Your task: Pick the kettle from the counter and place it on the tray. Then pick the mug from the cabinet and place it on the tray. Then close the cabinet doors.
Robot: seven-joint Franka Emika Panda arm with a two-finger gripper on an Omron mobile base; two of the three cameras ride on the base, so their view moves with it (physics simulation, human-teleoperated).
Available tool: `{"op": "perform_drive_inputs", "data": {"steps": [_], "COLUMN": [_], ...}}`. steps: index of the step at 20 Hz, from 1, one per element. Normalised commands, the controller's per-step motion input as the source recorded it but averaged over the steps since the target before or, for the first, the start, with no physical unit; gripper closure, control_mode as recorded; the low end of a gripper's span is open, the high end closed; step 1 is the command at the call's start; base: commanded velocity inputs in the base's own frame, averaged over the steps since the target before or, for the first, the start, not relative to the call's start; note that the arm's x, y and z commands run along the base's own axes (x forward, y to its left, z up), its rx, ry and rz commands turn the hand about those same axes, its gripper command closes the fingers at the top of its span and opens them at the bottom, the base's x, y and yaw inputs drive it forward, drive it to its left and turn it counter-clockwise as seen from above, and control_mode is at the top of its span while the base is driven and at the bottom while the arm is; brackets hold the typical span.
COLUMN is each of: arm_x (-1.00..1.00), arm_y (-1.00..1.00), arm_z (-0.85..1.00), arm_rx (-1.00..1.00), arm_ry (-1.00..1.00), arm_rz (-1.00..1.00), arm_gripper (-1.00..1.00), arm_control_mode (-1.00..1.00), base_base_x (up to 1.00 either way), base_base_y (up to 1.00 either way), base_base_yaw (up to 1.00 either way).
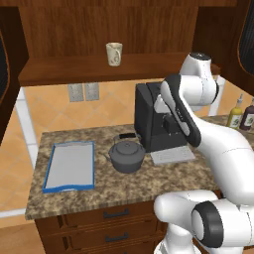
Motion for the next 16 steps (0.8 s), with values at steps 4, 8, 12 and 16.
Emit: {"op": "perform_drive_inputs", "data": {"steps": [4, 8, 12, 16], "arm_x": [-0.04, 0.00, 0.08, 0.00], "arm_y": [0.14, 0.77, 0.77, 0.34], "arm_z": [-0.43, -0.99, -0.47, -0.17], "arm_rx": [-0.02, -0.04, -0.08, -0.11], "arm_ry": [0.05, 0.16, 0.23, 0.04], "arm_rz": [0.01, 0.30, 0.39, 0.10], "arm_gripper": [-1.00, -1.00, -1.00, -1.00], "arm_control_mode": [-1.00, -1.00, -1.00, -1.00], "base_base_x": [0.00, 0.00, 0.00, 0.00], "base_base_y": [0.00, 0.00, 0.00, 0.00], "base_base_yaw": [0.00, 0.00, 0.00, 0.00]}}
